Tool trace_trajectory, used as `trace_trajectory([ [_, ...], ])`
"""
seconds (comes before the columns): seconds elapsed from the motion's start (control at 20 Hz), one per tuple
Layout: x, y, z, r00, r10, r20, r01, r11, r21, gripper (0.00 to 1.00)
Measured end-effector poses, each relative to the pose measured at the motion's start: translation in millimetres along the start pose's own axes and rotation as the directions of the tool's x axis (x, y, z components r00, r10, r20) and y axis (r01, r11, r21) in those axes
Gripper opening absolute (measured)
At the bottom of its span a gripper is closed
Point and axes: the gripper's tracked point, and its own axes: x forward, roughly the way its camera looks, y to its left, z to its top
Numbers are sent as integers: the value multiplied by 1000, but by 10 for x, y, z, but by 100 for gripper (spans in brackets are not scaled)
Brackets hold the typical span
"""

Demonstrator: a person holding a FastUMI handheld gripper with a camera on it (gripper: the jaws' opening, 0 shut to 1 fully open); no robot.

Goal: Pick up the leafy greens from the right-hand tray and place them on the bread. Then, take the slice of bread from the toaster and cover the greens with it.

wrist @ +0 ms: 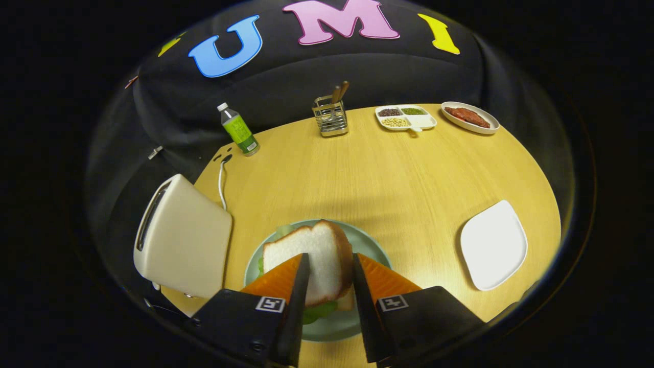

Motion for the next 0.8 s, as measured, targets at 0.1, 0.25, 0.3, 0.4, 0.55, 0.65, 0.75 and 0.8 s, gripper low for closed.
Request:
trace_trajectory([
  [0.1, -37, -68, 0, 1000, -12, 8, 12, 1000, -8, 61],
  [0.25, -207, -146, 85, 998, -29, 50, 30, 999, -38, 91],
  [0.3, -291, -171, 148, 997, -33, 73, 37, 998, -48, 98],
  [0.4, -480, -174, 327, 990, -35, 137, 44, 997, -61, 99],
  [0.55, -814, -245, 713, 966, -44, 253, 74, 991, -111, 99],
  [0.65, -1068, -319, 1003, 943, -57, 329, 105, 986, -131, 99],
  [0.75, -1354, -372, 1303, 911, -60, 408, 123, 984, -131, 99],
  [0.8, -1496, -407, 1461, 891, -60, 450, 132, 983, -131, 99],
])
